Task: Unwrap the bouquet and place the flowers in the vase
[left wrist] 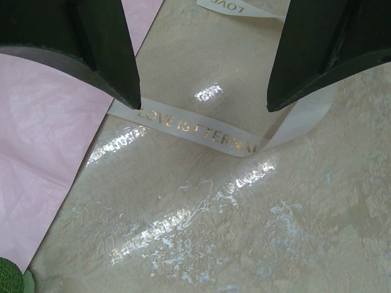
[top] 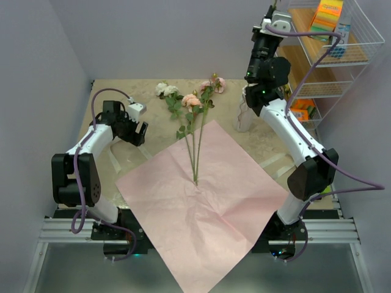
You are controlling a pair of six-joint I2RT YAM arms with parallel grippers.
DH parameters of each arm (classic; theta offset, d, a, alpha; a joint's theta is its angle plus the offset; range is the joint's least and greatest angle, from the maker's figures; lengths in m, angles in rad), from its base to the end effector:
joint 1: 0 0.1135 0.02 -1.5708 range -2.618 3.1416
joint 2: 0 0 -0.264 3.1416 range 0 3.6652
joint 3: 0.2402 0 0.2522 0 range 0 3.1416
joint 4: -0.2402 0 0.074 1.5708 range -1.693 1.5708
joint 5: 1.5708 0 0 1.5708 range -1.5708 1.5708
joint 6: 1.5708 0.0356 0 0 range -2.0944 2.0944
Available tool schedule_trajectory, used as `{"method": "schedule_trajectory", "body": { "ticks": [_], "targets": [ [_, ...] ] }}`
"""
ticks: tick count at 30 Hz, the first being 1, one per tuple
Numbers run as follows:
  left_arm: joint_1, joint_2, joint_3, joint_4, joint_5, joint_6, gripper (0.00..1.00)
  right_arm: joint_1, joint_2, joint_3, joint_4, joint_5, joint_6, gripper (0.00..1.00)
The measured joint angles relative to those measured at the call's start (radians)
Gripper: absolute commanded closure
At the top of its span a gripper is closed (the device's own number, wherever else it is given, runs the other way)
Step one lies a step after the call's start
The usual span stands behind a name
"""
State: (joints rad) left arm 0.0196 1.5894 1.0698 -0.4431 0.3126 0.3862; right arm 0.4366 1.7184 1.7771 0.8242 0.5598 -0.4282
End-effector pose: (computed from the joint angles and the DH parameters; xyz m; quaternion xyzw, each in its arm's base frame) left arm 0.3291 -0.0045 0.2194 0.2176 0.9182 -0.0859 0.3196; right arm 0.3396 0.1376 0.5294 0.1003 0.4032 -0.0894 0.9052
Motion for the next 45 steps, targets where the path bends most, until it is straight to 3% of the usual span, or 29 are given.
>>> {"method": "schedule_trajectory", "body": {
  "ticks": [11, 13, 15, 20, 27, 33, 45],
  "targets": [
    [0.000, 0.000, 0.000, -0.001, 0.010, 0.000, 0.12, 0.000, -0.002, -0.161, -0.010, 0.058, 0.017, 1.00],
    [0.000, 0.000, 0.000, -0.001, 0.010, 0.000, 0.13, 0.000, -0.005, -0.188, -0.032, 0.065, 0.031, 0.87],
    [0.000, 0.000, 0.000, -0.001, 0.010, -0.001, 0.13, 0.000, -0.012, -0.212, -0.063, 0.074, 0.051, 0.65],
    [0.000, 0.000, 0.000, -0.007, 0.010, -0.001, 0.13, 0.000, -0.054, -0.232, -0.202, 0.079, 0.114, 0.40],
    [0.000, -0.013, 0.000, -0.020, 0.013, -0.001, 0.13, 0.000, -0.192, -0.261, -0.408, 0.060, 0.240, 0.39],
    [0.000, -0.023, 0.000, -0.023, 0.015, -0.001, 0.13, 0.008, -0.326, -0.353, -0.509, -0.109, 0.317, 0.36],
    [0.000, -0.027, 0.000, -0.025, -0.001, -0.010, 0.13, 0.131, -0.249, -0.239, -0.713, -0.357, 0.309, 0.24]
  ]
}}
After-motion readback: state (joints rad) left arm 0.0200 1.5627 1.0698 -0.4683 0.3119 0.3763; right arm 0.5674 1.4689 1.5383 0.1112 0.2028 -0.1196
